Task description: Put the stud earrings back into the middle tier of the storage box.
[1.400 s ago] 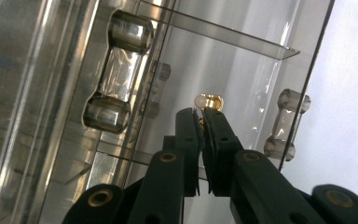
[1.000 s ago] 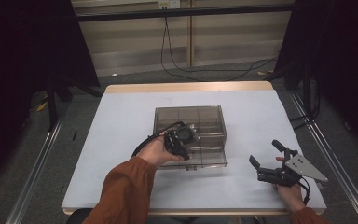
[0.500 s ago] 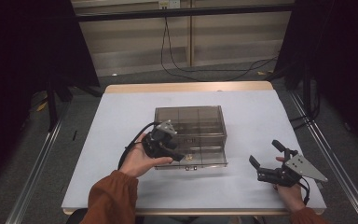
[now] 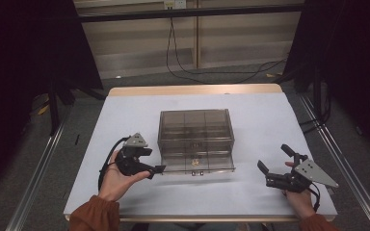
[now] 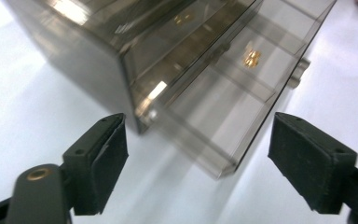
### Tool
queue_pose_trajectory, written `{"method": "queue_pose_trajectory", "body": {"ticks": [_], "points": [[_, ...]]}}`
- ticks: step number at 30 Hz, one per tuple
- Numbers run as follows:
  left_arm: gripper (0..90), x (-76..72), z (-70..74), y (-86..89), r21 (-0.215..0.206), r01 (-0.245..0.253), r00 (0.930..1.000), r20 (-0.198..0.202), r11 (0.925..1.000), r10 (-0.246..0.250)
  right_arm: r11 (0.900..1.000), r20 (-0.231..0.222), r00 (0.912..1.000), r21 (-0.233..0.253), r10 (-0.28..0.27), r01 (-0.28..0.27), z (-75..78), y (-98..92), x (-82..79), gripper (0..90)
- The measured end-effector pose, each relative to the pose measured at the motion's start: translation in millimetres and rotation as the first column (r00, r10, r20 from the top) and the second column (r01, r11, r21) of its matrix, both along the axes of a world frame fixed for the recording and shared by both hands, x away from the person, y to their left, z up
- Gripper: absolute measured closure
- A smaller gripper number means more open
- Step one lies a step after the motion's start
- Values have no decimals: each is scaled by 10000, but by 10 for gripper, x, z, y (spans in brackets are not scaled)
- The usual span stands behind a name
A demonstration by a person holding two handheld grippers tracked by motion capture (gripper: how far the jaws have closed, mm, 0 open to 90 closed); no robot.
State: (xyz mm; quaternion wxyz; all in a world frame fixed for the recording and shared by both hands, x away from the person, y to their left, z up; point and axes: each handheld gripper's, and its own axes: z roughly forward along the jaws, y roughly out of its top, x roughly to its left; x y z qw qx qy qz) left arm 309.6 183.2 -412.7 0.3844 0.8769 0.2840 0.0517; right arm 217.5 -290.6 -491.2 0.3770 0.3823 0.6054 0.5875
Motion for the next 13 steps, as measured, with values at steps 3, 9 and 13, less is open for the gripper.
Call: {"method": "queue_pose_trajectory", "body": {"ticks": [3,9,13], "points": [[145,-22,-36,64,-24,-223,9997,-115,9997,223,10000,-5,10000,5,2,-2,0,0,0,0],[71,-51,-179,245,-482,-763,9966,-353,9959,746,10000,-14,10000,-5,-19,19,1,-1,-1,0],[50,-36,-232,286,-617,-779,9960,-496,9950,749,10000,21,10000,-29,-9,9,0,-6,5,0]]}}
